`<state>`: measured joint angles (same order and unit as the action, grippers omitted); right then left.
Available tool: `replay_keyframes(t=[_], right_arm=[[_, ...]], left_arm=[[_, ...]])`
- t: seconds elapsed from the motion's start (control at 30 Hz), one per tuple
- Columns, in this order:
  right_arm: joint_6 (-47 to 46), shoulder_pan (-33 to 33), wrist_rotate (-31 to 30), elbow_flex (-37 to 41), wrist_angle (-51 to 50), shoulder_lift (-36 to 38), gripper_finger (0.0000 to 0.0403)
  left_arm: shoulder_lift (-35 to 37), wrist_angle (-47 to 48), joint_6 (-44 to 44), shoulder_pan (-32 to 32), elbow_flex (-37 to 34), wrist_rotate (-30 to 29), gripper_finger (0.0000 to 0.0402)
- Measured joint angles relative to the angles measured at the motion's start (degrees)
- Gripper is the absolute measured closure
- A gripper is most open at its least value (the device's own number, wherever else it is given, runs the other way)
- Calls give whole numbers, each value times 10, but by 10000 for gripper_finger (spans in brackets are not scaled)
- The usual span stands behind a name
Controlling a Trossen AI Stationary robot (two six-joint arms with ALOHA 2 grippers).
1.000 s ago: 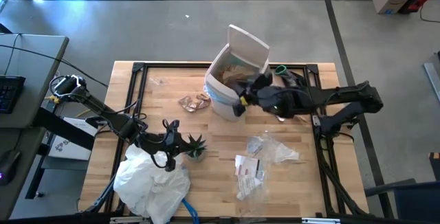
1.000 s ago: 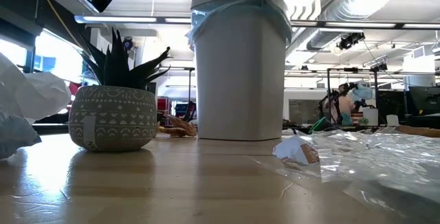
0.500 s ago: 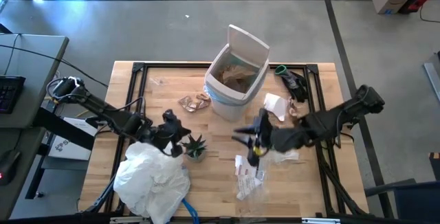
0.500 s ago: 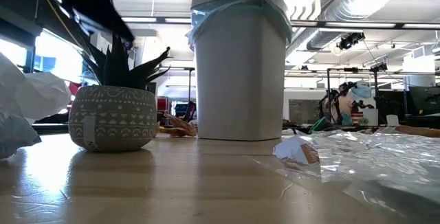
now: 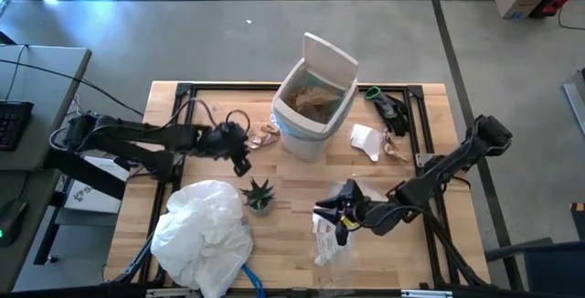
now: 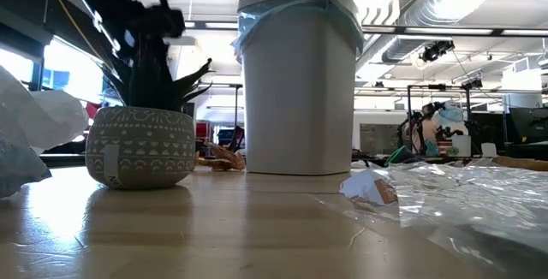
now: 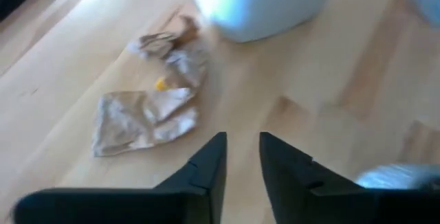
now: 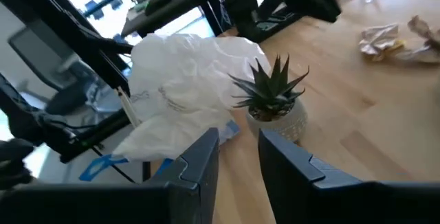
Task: Place trash/remove bag and relplace
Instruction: Put the brown napkin into the trash bin
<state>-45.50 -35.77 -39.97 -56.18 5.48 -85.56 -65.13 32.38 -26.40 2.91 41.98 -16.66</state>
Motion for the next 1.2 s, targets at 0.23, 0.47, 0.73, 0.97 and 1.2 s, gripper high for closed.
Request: replay_keyframes(t=[0.23,0.47,0.73,0.97,1.2], right_arm=[[-10,-27,-22,27,28,0,313],[-6,-47,-46,27,26,0,313],[-7,-56,-54,27,24,0,313],[-5,-53,-54,27,20,0,313],[-5,-51,-65,27,20,0,313]], left_arm=[[-72,4,2,93,0,79,270],[-163,-36,16,118,0,82,246],[-190,-66,26,138,0,53,224],[-190,-68,40,175,0,64,213],[-195,-70,46,219,0,106,213]])
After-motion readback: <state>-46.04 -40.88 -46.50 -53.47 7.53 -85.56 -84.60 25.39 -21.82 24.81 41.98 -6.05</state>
